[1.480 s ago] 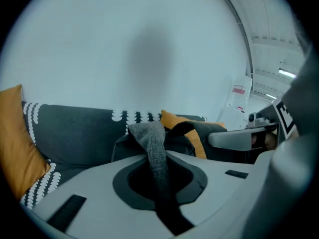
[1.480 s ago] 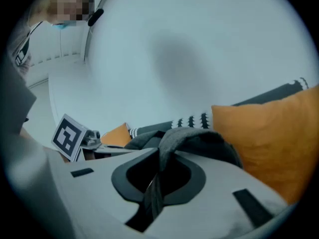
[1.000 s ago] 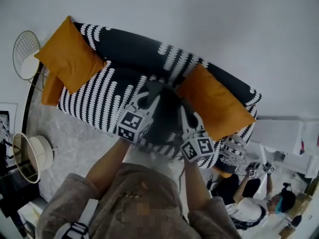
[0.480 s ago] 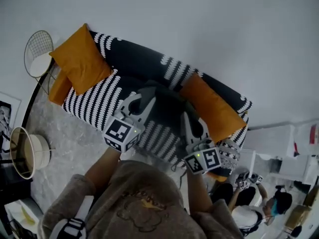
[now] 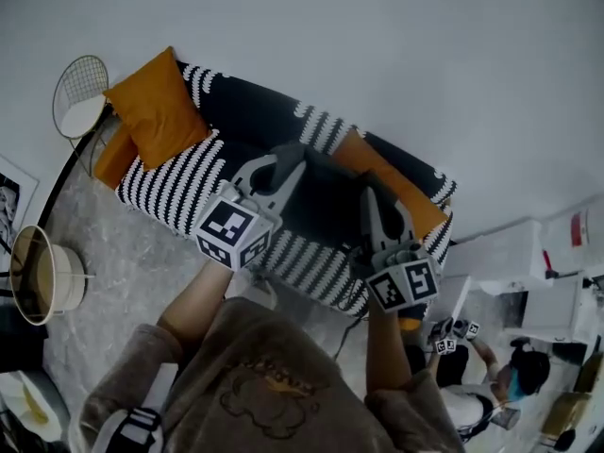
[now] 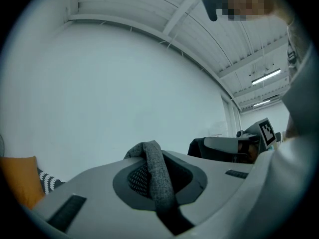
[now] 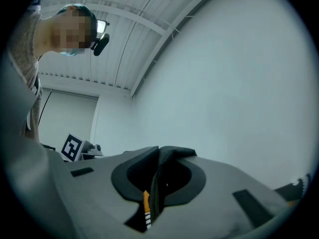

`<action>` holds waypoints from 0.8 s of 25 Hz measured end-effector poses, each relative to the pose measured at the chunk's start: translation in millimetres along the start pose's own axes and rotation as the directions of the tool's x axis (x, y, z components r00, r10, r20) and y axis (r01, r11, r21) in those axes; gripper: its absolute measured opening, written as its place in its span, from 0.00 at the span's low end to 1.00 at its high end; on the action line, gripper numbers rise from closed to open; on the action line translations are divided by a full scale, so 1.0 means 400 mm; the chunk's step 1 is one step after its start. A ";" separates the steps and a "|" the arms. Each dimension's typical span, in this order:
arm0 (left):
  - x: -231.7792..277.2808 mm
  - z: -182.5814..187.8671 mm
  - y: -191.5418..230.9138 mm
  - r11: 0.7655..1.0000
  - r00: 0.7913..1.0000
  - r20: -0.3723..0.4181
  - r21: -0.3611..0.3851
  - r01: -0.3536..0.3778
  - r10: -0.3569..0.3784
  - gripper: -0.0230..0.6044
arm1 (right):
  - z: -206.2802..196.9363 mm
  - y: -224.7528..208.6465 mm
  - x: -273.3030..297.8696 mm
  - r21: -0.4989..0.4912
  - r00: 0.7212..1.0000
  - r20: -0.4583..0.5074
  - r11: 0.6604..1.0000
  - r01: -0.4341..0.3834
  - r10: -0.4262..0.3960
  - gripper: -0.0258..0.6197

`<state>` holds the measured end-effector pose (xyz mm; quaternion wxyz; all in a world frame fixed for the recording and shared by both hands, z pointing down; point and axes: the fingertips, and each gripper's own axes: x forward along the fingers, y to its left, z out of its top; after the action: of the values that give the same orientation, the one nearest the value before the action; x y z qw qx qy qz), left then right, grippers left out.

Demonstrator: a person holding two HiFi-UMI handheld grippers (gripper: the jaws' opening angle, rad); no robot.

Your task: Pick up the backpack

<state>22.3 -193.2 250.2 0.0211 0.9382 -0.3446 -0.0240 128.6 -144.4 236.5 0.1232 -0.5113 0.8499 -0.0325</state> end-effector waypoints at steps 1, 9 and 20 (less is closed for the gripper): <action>-0.021 -0.004 -0.027 1.000 1.000 -0.005 -0.002 -0.002 0.002 0.08 | 0.000 0.013 -0.032 0.004 1.000 -0.002 1.000 -0.004 0.004 0.08; -0.263 -0.034 -0.223 0.999 0.997 -0.063 -0.014 -0.043 0.042 0.08 | -0.010 0.187 -0.277 0.053 0.997 -0.022 0.996 -0.070 0.071 0.08; -0.600 0.001 -0.417 0.999 0.995 -0.101 -0.047 -0.002 -0.003 0.09 | -0.004 0.464 -0.511 0.101 0.995 -0.062 0.992 -0.070 0.076 0.08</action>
<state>-52.8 89.3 247.6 0.0604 0.9376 -0.3422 0.0154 59.9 123.0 240.4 0.1214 -0.4718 0.8690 -0.0866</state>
